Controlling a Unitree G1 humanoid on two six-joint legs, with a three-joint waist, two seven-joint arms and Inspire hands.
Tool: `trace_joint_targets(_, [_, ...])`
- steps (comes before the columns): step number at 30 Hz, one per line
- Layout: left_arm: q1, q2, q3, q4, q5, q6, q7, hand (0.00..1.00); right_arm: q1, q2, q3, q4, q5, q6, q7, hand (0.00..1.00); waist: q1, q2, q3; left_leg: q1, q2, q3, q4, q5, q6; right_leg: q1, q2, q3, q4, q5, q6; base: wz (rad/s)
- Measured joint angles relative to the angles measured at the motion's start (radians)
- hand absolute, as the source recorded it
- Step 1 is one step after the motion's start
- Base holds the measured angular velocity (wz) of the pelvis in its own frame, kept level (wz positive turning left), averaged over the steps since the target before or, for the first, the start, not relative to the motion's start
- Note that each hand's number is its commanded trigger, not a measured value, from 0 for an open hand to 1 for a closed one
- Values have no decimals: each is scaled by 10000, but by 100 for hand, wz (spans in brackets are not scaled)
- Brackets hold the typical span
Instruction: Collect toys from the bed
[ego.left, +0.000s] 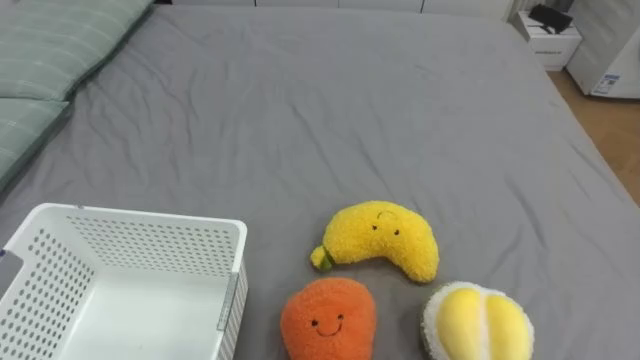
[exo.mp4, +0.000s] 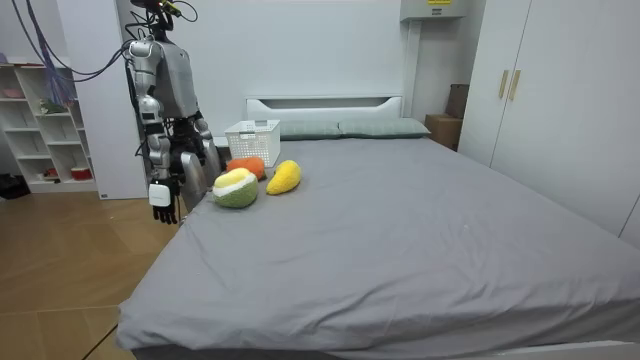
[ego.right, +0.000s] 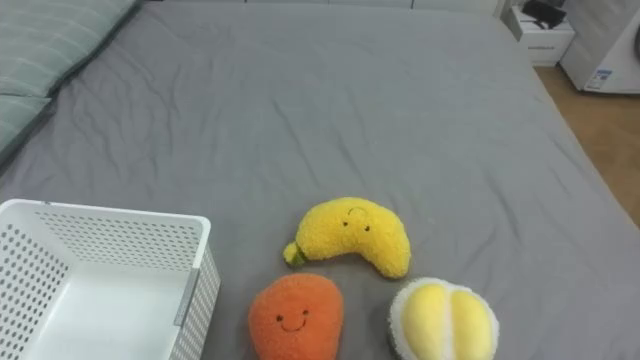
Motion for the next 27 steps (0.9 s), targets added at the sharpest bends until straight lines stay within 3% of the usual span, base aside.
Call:
trace_joint_targets(9, [-1,-2,4,3,6,-76,40,0,0,0,0,2,2,-122,4,0,5,-2,10,-68,3,25,5,1,-2,-98,3,10,4,0,0,0])
trace_joint_targets(12, [6,-1,13,3,6,-92,41,0,1,1,0,11,51,-187,5,0,4,-2,46,-70,3,32,7,1,-2,-91,4,16,1,1,-1,0])
trace_joint_targets(21, [161,18,215,-3,24,-132,43,0,414,1,-153,-58,1293,-452,-11,0,-30,39,69,81,47,209,-50,-4,-11,-27,43,113,-26,43,-14,-4])
trace_joint_targets(23, [265,37,364,-30,39,-129,42,0,572,22,-513,-61,1736,-449,-100,0,-111,-14,149,228,66,240,-64,-19,-33,38,73,238,-38,42,-21,-6])
trace_joint_targets(27, [454,96,764,-141,148,-142,41,0,775,13,-1340,-109,2456,-439,-324,0,-319,-93,105,272,86,246,-68,-26,-49,21,81,257,30,-11,-56,-6])
